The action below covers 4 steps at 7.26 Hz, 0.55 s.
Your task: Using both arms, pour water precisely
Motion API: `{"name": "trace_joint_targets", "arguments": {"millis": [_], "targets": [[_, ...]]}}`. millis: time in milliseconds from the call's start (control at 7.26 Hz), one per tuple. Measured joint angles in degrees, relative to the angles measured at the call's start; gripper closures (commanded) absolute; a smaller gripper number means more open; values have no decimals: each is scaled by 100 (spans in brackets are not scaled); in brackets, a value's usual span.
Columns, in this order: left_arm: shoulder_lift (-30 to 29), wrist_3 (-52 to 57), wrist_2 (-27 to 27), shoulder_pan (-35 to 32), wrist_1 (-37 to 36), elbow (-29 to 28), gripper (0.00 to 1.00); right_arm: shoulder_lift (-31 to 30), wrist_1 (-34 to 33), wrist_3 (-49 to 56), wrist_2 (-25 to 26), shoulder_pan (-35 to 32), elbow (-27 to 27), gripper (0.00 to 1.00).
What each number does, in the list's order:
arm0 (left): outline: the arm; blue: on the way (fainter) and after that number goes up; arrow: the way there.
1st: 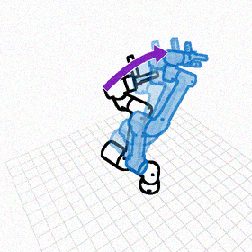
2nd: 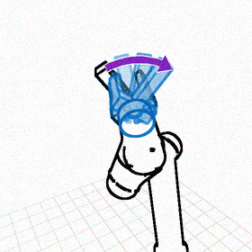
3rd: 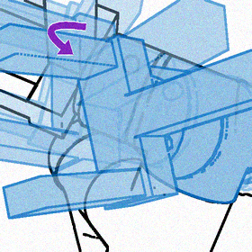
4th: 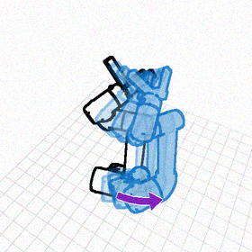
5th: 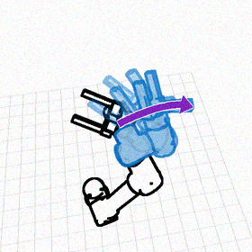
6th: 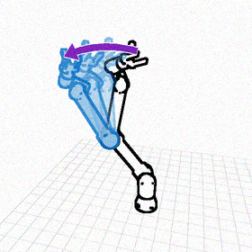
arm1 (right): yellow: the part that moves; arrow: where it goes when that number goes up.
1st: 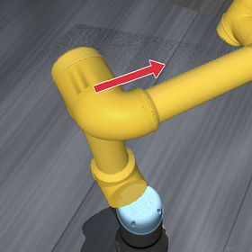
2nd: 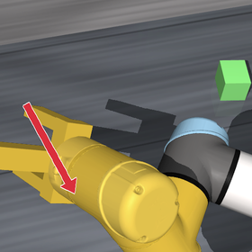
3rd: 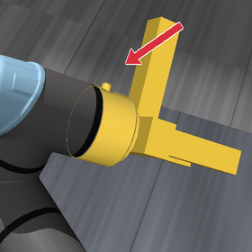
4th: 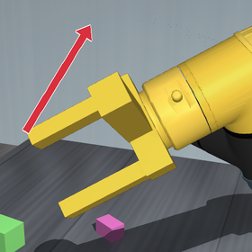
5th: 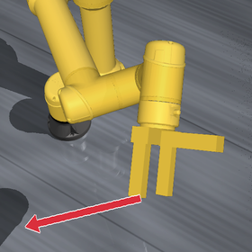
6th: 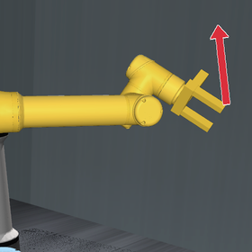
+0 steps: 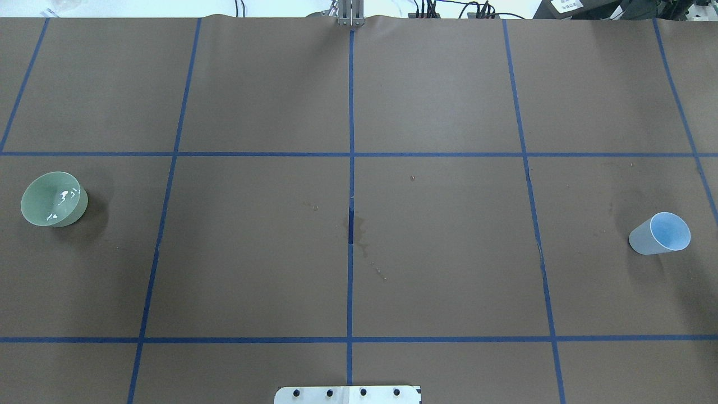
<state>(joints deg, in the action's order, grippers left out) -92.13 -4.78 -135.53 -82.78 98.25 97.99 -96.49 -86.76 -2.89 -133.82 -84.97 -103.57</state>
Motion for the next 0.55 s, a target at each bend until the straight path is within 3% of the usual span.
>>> {"name": "trace_joint_targets", "arguments": {"millis": [551], "targets": [[399,476,261,-447,-96,-27,0,15,1,-37,540,-11,38,0]]}}
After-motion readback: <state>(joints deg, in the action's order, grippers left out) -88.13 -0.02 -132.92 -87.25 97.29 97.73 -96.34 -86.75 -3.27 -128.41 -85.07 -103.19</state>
